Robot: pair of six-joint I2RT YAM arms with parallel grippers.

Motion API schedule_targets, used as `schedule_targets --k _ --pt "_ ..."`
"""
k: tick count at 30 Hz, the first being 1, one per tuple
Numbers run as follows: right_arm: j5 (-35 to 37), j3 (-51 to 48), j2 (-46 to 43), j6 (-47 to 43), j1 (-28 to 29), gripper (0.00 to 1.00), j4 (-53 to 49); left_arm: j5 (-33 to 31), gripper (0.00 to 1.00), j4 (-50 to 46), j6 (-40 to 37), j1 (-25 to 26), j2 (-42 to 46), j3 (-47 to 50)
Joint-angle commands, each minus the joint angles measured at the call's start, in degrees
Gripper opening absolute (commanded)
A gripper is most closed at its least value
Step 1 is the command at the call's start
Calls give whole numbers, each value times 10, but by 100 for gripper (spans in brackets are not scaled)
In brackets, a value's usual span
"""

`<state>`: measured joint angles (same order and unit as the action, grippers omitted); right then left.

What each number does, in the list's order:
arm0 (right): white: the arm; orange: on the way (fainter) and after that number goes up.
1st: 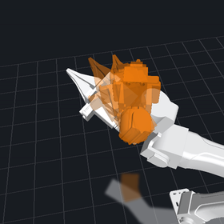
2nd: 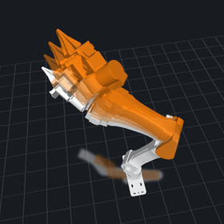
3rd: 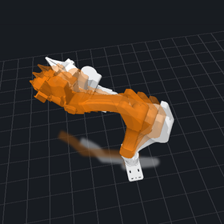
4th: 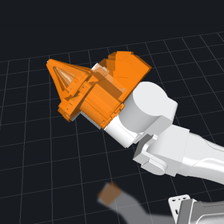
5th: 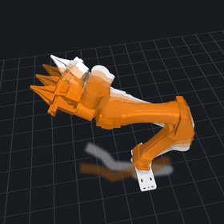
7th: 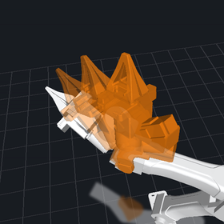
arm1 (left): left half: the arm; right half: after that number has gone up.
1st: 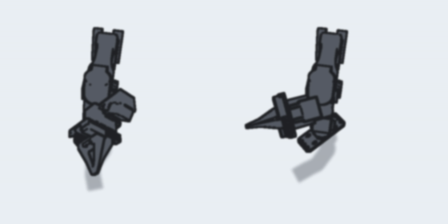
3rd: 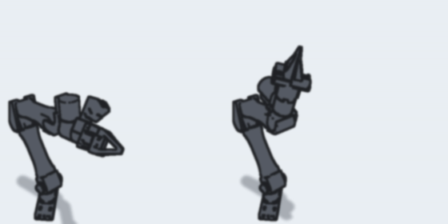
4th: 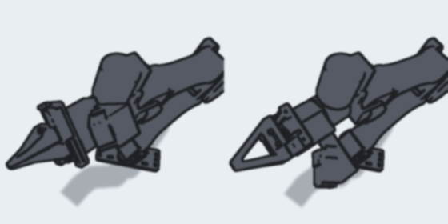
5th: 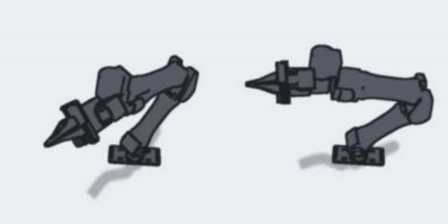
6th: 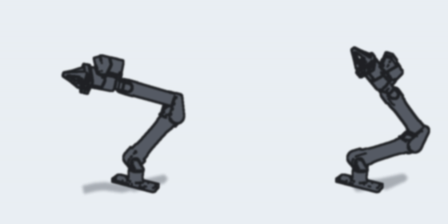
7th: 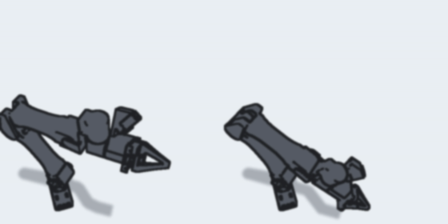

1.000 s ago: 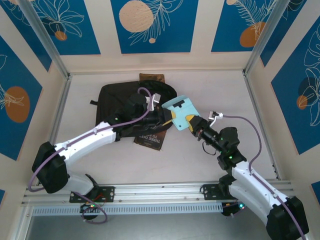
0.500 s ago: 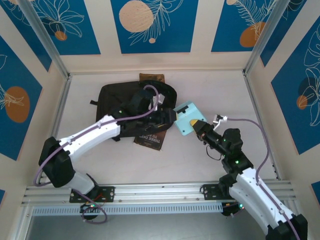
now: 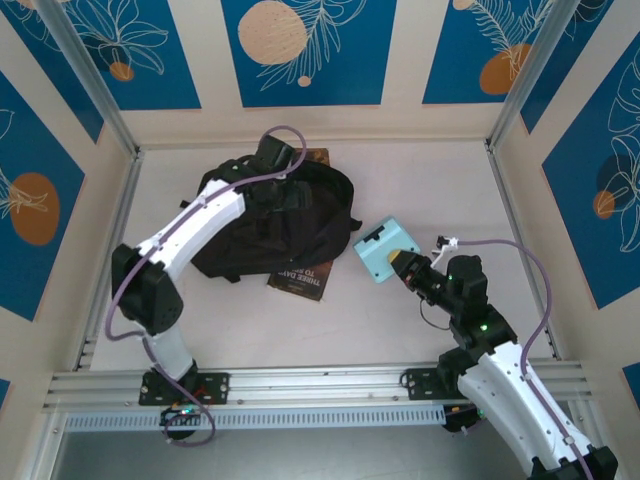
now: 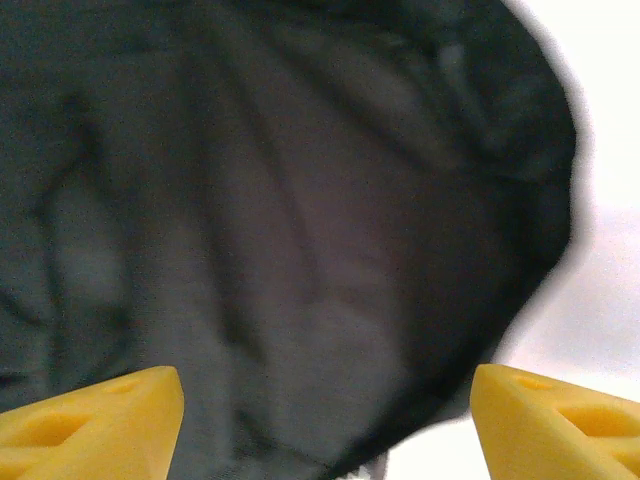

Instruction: Pack books, pencil case, and school supplies into a backpack

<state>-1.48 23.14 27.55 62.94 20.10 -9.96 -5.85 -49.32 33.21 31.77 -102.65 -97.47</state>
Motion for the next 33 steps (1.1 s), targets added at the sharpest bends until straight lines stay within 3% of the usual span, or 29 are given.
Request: schedule_targets --k 1,10,14,17,19,21,27,33 --pt "4 9 -9 -28 -6 3 -9 -71 76 -57 -7 -25 -35 -34" --pt "-15 12 -8 -47 -19 3 -29 -79 75 -76 -27 -32 -146 -101" --pt "-22 17 -7 -50 -26 3 -33 -96 69 -81 -38 -32 -169 -102" --pt "-26 26 -2 -54 -29 3 -33 -54 51 -65 -52 -32 -171 -81" --pt "-29 37 6 -60 -30 3 -32 -4 22 -57 -58 -31 -168 -71" --pt "-33 53 21 -72 -31 3 -34 34 1 -52 -64 -29 -156 -64" --pt "-49 113 78 -107 -31 4 -45 42 0 -41 -74 -31 -41 -33" --pt "-95 185 154 -127 -31 5 -44 142 0 -12 -69 -63 77 11"
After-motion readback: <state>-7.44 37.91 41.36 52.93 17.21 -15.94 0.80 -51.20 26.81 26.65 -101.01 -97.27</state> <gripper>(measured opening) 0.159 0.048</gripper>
